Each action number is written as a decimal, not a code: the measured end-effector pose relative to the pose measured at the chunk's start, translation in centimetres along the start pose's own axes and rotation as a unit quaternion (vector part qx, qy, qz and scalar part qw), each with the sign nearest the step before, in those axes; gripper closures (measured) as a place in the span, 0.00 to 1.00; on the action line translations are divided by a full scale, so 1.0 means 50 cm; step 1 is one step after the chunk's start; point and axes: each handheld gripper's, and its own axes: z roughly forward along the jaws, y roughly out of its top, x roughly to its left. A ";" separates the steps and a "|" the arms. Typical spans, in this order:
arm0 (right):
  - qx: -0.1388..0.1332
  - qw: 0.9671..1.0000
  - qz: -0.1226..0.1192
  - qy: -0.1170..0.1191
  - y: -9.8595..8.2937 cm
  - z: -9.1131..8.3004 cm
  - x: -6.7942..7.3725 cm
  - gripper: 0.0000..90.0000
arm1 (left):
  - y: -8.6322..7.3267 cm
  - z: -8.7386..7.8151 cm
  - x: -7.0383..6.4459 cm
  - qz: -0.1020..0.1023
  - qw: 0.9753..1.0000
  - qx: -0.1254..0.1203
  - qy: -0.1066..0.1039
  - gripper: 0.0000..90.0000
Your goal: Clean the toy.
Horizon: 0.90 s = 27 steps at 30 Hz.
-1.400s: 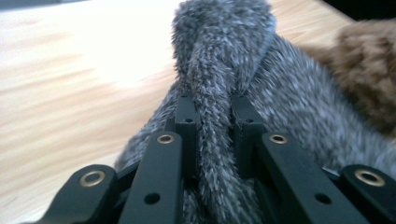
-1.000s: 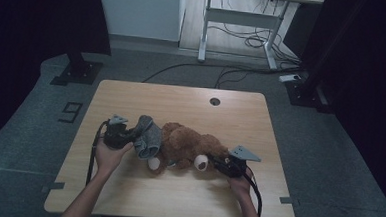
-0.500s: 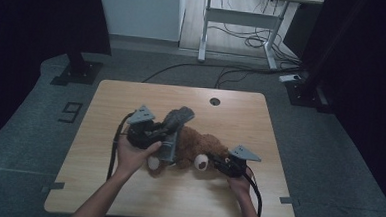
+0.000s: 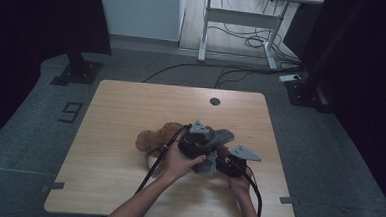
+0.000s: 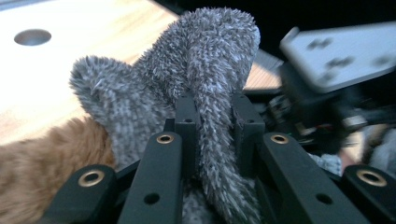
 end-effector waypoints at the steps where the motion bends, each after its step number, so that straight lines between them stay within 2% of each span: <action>1: 0.000 1.000 0.003 -0.001 0.000 0.000 0.001 0.61 | -0.004 0.010 -0.002 0.004 1.000 0.007 0.005 0.84; 4: 0.001 1.000 0.003 -0.002 0.000 0.000 0.000 0.61 | -0.011 0.018 -0.005 0.020 0.999 0.012 0.026 0.84; 9: 0.000 1.000 -0.002 -0.005 -0.001 0.000 0.002 0.61 | -0.020 0.003 0.013 0.010 0.999 0.011 0.037 0.85; 11: 0.000 1.000 -0.002 -0.004 -0.001 0.000 0.002 0.61 | -0.026 -0.011 0.031 0.002 0.999 0.007 0.048 0.85; 14: -0.001 1.000 -0.001 -0.004 -0.001 0.001 0.001 0.61 | -0.034 -0.036 0.062 -0.017 0.999 -0.001 0.051 0.85; 18: -0.002 1.000 0.004 -0.003 -0.001 0.002 -0.002 0.61 | -0.044 -0.084 0.098 -0.031 0.997 -0.020 0.066 0.84; 20: -0.003 1.000 0.006 -0.003 -0.001 0.002 -0.003 0.61 | -0.052 -0.110 0.116 -0.032 0.995 -0.025 0.087 0.84; 22: -0.003 1.000 0.006 -0.003 -0.002 0.002 -0.002 0.61 | -0.062 -0.130 0.130 -0.021 0.993 -0.021 0.117 0.84; 24: -0.003 1.000 0.006 -0.003 -0.002 0.002 -0.002 0.61 | -0.074 -0.146 0.144 -0.019 0.990 -0.015 0.136 0.85; 26: -0.004 1.000 0.004 -0.002 -0.002 0.001 -0.002 0.61 | -0.091 -0.155 0.164 -0.022 0.987 -0.006 0.156 0.85; 27: -0.004 1.000 0.004 -0.001 -0.002 0.001 -0.003 0.61 | -0.102 -0.159 0.175 -0.032 0.988 -0.005 0.154 0.85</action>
